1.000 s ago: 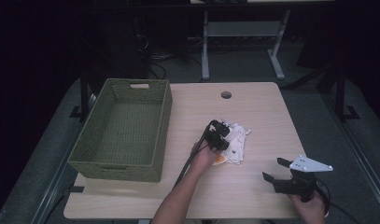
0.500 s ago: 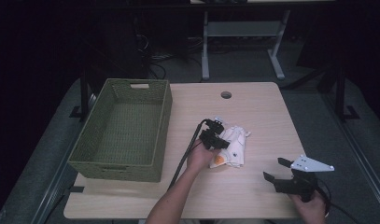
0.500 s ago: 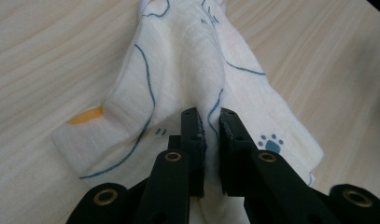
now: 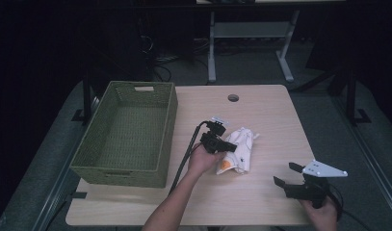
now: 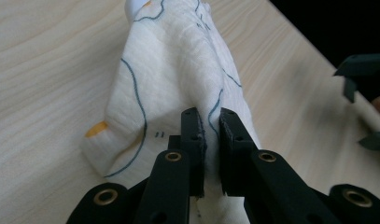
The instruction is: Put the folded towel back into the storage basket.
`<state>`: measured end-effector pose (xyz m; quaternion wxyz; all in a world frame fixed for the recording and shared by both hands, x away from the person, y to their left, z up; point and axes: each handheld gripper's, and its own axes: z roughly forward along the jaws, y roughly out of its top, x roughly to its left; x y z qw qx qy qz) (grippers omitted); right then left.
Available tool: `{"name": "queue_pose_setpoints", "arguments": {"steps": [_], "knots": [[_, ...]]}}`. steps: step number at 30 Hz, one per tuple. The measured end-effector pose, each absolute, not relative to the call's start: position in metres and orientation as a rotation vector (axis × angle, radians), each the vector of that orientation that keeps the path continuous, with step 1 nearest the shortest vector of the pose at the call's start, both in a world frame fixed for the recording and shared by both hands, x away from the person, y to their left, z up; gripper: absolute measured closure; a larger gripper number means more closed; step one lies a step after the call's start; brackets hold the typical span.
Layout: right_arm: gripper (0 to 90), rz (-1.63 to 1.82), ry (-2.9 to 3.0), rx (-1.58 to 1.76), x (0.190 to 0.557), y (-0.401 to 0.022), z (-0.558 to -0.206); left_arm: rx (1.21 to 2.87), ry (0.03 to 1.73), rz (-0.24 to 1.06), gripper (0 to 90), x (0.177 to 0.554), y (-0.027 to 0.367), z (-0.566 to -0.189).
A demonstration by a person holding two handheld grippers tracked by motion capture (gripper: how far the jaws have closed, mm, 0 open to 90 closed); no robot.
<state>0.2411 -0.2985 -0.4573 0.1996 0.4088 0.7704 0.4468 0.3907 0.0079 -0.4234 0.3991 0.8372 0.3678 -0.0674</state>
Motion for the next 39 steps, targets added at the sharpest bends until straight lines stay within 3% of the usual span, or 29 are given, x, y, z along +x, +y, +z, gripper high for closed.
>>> {"name": "queue_pose_setpoints", "arguments": {"steps": [16,39], "knots": [[18.1,1.247,2.157,1.150,0.241,-0.296,-0.458,1.998,0.868,-0.261,82.6,0.374,0.029,-0.395],[17.8,1.233,2.158,1.170,0.243,-0.297,-0.461,1.946,0.852,-0.285,82.4,0.367,0.061,-0.371]]}}
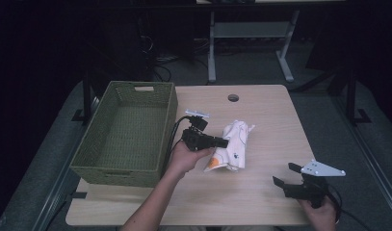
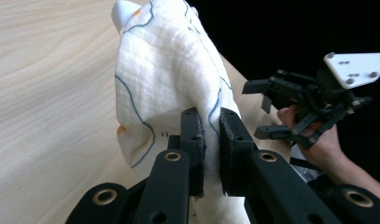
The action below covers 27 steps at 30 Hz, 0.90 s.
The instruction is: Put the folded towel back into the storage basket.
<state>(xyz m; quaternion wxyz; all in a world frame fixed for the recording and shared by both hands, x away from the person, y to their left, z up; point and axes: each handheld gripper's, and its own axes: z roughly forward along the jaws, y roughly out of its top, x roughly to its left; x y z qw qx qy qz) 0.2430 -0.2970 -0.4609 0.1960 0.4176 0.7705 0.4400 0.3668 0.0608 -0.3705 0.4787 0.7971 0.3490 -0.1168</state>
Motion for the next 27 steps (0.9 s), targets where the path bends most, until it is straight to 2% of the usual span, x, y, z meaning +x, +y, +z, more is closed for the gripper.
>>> {"name": "queue_pose_setpoints", "arguments": {"steps": [27], "knots": [[17.7,1.211,2.165,1.174,0.245,-0.296,-0.462,1.884,0.881,-0.318,82.3,0.368,0.103,-0.342]]}}
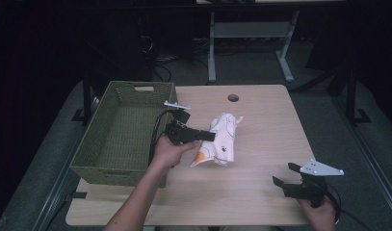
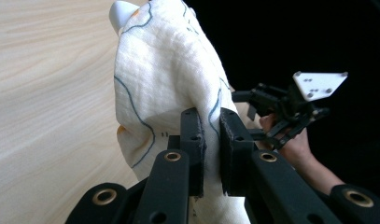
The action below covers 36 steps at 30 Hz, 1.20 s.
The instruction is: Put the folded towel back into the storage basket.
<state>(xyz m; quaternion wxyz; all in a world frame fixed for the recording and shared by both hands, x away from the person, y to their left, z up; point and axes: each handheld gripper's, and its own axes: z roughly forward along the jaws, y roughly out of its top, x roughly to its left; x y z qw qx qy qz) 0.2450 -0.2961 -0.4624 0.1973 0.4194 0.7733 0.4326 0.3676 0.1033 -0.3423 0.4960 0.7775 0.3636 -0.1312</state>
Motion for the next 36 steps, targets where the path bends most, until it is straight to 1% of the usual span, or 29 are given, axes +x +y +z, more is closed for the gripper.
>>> {"name": "queue_pose_setpoints", "arguments": {"steps": [36], "knots": [[17.7,1.198,2.166,1.168,0.245,-0.294,-0.463,1.826,0.923,-0.293,82.3,0.367,0.150,-0.313]]}}
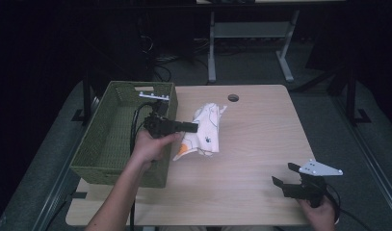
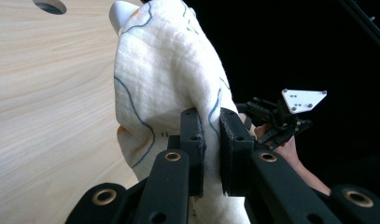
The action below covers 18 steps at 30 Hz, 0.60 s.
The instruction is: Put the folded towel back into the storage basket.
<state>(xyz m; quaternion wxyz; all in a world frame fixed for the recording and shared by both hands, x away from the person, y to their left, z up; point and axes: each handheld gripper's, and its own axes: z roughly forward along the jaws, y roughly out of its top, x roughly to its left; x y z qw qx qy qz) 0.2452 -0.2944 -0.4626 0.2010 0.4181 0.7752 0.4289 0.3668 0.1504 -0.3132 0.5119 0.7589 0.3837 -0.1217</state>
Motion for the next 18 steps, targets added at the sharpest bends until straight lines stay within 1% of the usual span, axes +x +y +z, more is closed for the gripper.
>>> {"name": "queue_pose_setpoints", "arguments": {"steps": [10,18], "knots": [[17.7,1.195,2.169,1.170,0.245,-0.294,-0.463,1.828,0.925,-0.298,82.3,0.366,0.161,-0.311],[17.6,1.192,2.167,1.169,0.245,-0.294,-0.463,1.812,0.950,-0.279,82.2,0.366,0.179,-0.308]]}}
